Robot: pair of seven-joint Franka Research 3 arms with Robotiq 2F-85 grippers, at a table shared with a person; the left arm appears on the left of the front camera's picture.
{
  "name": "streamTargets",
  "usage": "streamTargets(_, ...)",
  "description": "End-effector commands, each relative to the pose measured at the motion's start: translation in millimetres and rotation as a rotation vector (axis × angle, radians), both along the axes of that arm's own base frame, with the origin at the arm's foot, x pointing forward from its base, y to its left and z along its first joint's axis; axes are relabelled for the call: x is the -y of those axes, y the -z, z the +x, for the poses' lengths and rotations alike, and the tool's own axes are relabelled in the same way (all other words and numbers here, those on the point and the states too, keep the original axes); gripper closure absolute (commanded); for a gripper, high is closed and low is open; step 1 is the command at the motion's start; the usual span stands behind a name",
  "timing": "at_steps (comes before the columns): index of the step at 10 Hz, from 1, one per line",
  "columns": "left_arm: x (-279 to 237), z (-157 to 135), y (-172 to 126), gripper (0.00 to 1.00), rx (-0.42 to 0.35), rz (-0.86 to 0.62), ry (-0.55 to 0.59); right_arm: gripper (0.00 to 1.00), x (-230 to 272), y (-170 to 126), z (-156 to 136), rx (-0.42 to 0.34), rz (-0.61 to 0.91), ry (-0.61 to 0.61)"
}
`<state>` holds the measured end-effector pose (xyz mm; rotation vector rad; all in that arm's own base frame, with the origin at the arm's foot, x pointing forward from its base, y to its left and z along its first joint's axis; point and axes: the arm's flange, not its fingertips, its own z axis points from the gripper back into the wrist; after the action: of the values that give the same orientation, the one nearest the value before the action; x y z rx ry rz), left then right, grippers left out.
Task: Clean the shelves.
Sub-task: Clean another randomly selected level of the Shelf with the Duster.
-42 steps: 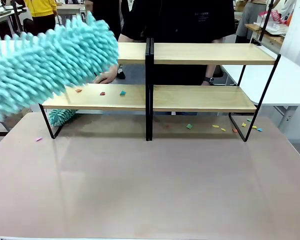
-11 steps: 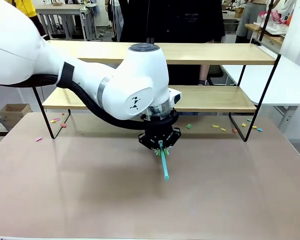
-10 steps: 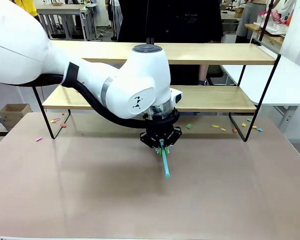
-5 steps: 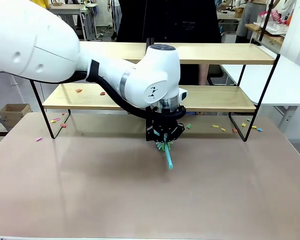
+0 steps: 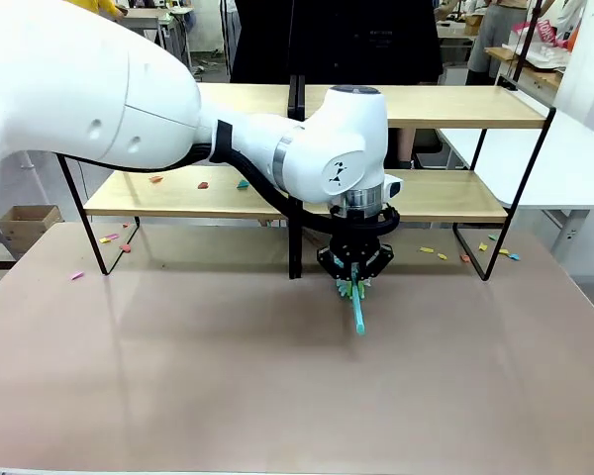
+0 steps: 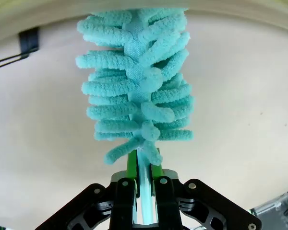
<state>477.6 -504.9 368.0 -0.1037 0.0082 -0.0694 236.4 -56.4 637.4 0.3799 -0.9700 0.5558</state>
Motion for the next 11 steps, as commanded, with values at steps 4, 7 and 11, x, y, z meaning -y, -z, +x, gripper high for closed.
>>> streamTargets(4, 45, 6, -4, 0.88, -0.063, -0.056, 0.163, 0.00, 1, 1, 1, 0.010, -0.003, -0.009)
streamTargets(7, 99, -5, -16, 0.88, -0.071, -0.100, 0.150, 0.00, 1, 1, 1, 0.010, -0.003, -0.009)
streamTargets(11, 146, -27, -18, 0.88, -0.119, -0.118, 0.227, 0.00, 1, 1, 1, 0.010, -0.003, -0.009)
